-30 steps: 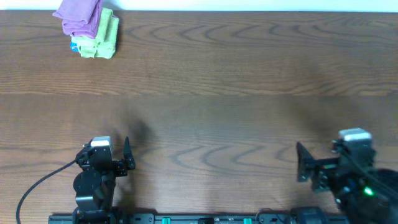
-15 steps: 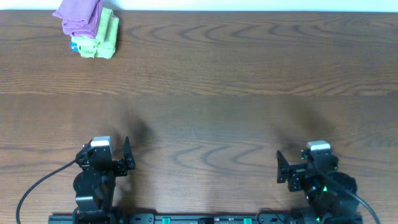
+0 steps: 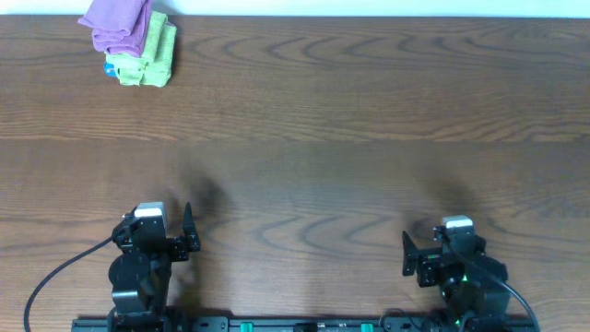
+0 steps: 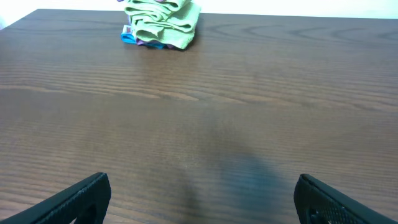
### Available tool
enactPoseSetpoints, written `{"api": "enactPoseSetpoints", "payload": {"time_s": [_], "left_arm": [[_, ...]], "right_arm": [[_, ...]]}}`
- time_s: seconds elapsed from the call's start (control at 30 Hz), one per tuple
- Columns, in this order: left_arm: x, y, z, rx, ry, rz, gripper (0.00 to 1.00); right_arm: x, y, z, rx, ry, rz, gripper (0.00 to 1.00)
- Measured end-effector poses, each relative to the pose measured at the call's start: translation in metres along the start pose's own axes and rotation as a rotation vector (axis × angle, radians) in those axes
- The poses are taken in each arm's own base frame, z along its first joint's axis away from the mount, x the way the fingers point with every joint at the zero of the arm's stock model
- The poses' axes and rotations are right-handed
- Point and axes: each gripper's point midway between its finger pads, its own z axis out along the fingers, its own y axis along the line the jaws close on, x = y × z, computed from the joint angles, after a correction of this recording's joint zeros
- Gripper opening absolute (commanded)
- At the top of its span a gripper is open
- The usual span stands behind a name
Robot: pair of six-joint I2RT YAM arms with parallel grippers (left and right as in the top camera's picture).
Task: Fold the cloth
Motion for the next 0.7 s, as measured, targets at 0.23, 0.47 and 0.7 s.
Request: {"api": "enactPoseSetpoints", "payload": {"time_s": [0.23,0.47,0.7], "left_arm": [[0.000,0.000,0.000,0.000,0.000,0.000,0.95],[0.000,0.000,0.000,0.000,0.000,0.000,0.95],[0.000,0.000,0.000,0.000,0.000,0.000,0.95]], "right_arm": [[0.020,0.000,0.013,0.000,0.052,0.001,0.99],[0.019,0.000,0.013,0.000,0.046,0.001,0.99],[0.019,0.000,0.013,0.000,0.046,0.001,0.99]]}}
